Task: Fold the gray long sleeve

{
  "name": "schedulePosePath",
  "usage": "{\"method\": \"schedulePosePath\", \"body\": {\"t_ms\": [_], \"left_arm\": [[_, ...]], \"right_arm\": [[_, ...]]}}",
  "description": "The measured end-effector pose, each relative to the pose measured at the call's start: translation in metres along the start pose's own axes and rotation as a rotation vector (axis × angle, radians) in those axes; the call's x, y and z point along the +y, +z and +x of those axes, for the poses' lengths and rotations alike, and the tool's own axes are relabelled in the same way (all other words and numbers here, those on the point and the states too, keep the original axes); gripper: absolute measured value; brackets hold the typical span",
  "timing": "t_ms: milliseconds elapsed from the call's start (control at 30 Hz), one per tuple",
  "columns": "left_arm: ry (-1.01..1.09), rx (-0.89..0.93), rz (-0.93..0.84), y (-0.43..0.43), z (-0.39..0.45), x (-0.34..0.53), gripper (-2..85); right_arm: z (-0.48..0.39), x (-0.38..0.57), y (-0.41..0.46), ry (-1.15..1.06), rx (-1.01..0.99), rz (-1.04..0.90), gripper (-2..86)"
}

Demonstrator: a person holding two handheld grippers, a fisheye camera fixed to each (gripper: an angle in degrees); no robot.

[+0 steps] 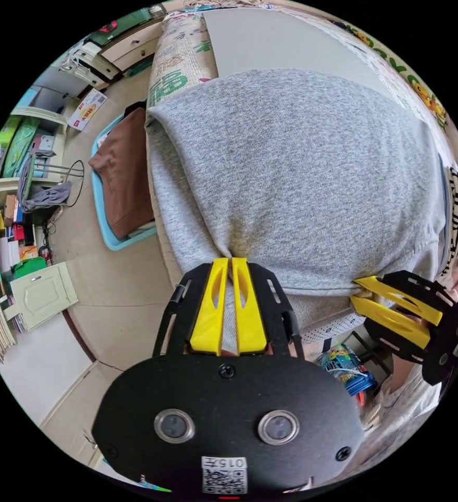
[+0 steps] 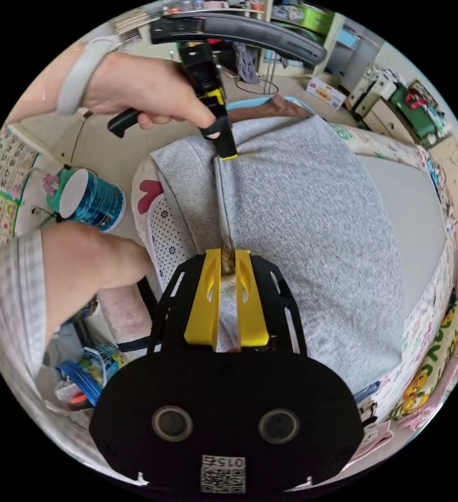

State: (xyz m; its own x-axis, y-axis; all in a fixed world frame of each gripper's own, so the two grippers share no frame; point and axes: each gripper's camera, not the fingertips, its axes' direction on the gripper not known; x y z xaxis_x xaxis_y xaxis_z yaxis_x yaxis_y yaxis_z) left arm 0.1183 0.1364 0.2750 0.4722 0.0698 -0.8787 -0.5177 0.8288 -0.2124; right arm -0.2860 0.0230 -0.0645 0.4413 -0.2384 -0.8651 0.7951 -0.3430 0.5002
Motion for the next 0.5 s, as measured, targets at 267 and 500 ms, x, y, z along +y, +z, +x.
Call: {"method": "schedulePosePath", "body": {"t_ms": [267,500], "left_arm": [[0.190,0.213,0.074,0.009,-0.072,-0.021,0.2],[0.501,0.690,0.028,0.051,-0.178,-0.071,0.9]], "right_arm": [[0.107,0.034,-0.023,-0.085,-0.412,0.191,5.1],[0.221,0.010,-0.008,-0.135,-1.061,0.101,5.1]]}}
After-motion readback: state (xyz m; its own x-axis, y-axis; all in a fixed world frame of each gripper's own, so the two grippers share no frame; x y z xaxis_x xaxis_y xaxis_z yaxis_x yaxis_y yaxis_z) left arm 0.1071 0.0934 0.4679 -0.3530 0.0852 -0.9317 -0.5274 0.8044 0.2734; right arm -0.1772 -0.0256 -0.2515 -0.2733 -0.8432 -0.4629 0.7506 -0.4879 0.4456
